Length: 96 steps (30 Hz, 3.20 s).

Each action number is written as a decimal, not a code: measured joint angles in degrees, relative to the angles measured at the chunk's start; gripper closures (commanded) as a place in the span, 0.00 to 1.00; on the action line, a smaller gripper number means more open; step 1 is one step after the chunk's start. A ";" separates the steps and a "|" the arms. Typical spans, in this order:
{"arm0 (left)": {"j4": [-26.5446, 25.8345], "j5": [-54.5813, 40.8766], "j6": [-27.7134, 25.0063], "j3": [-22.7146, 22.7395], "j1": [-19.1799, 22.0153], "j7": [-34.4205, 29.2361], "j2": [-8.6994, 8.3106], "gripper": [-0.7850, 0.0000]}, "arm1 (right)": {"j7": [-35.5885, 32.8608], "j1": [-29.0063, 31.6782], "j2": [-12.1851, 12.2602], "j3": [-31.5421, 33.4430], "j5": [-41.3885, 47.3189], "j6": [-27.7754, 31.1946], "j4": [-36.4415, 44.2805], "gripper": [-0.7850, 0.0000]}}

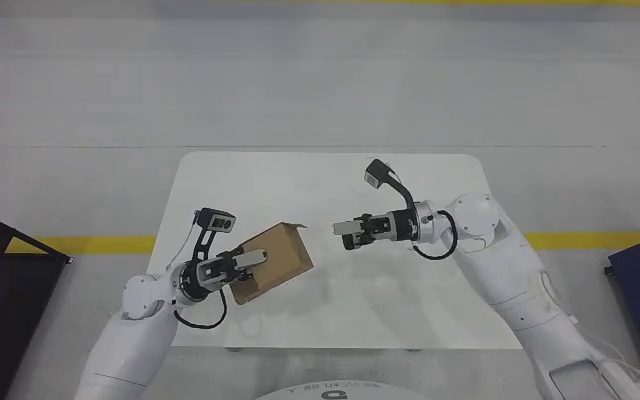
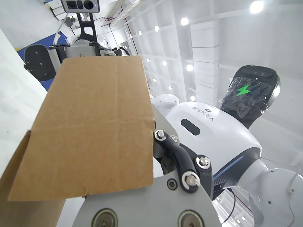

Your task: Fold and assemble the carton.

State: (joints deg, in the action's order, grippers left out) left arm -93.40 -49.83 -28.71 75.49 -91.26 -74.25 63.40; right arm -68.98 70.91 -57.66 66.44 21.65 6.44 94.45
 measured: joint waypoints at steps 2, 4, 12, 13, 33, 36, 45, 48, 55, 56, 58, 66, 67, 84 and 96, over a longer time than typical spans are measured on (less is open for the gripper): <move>0.00 0.00 -0.01 0.00 0.00 0.01 0.00 1.00 | 0.00 0.00 0.00 0.00 0.00 0.00 0.00 0.00; 0.11 0.29 0.82 -0.11 0.18 0.76 0.01 1.00 | 0.00 0.00 0.00 0.00 0.00 0.00 0.00 0.00; 12.36 -14.34 18.30 -3.87 11.80 -4.91 1.07 1.00 | 4.87 -1.72 -0.01 3.10 3.59 -0.53 -0.39 0.00; 14.29 -15.20 20.57 -4.61 13.63 -5.62 1.26 1.00 | 5.27 -2.44 -0.06 3.29 3.95 -0.88 -0.66 0.00; 31.81 -22.30 42.10 -22.12 37.40 -13.74 4.08 1.00 | 5.80 -2.52 0.15 0.78 -5.46 -0.35 3.24 0.00; 33.92 -21.94 41.02 -23.96 38.80 -13.74 4.33 1.00 | 5.79 -1.44 0.30 1.52 -4.73 1.90 3.96 0.00; 34.95 -22.68 38.07 -27.78 40.68 -13.75 4.81 1.00 | 10.47 -1.66 0.07 -0.40 -9.42 -2.56 5.09 0.00; 34.34 -22.97 37.20 -28.25 40.75 -13.75 4.63 1.00 | 11.29 -2.51 -0.11 -1.73 -11.17 -5.09 5.17 0.00; 33.10 -23.52 35.94 -28.84 40.50 -13.75 3.99 1.00 | 12.72 -3.93 -0.47 -3.70 -13.27 -8.70 5.06 0.00; 32.89 -23.51 35.74 -29.02 40.41 -13.75 3.90 1.00 | 13.29 -4.18 -0.58 -4.04 -13.37 -9.21 4.96 0.00; 32.62 -23.57 35.43 -29.33 40.27 -13.75 3.80 1.00 | 13.98 -4.56 -0.76 -4.54 -13.06 -9.60 4.78 0.00; 33.07 -25.16 34.02 -30.07 40.14 -13.75 3.51 1.00 | 14.79 -4.81 -1.14 -3.95 -8.22 -6.59 3.16 0.00; 33.06 -25.39 33.88 -30.07 40.14 -13.75 3.47 1.00 | 14.79 -4.62 -1.12 -3.60 -7.55 -6.05 3.04 0.00; 32.48 -26.78 33.44 -31.29 40.50 -13.75 2.82 1.00 | 11.51 -0.90 -0.42 3.08 2.67 1.40 1.21 0.00; 31.20 -28.09 33.26 -31.50 40.41 -13.75 2.10 1.00 | 10.15 -4.79 -0.75 1.61 2.68 -4.43 -2.57 0.00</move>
State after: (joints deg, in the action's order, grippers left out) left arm -62.20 -77.93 4.55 43.99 -50.85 -88.00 65.49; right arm -58.82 66.12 -58.41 68.05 24.33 2.01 91.89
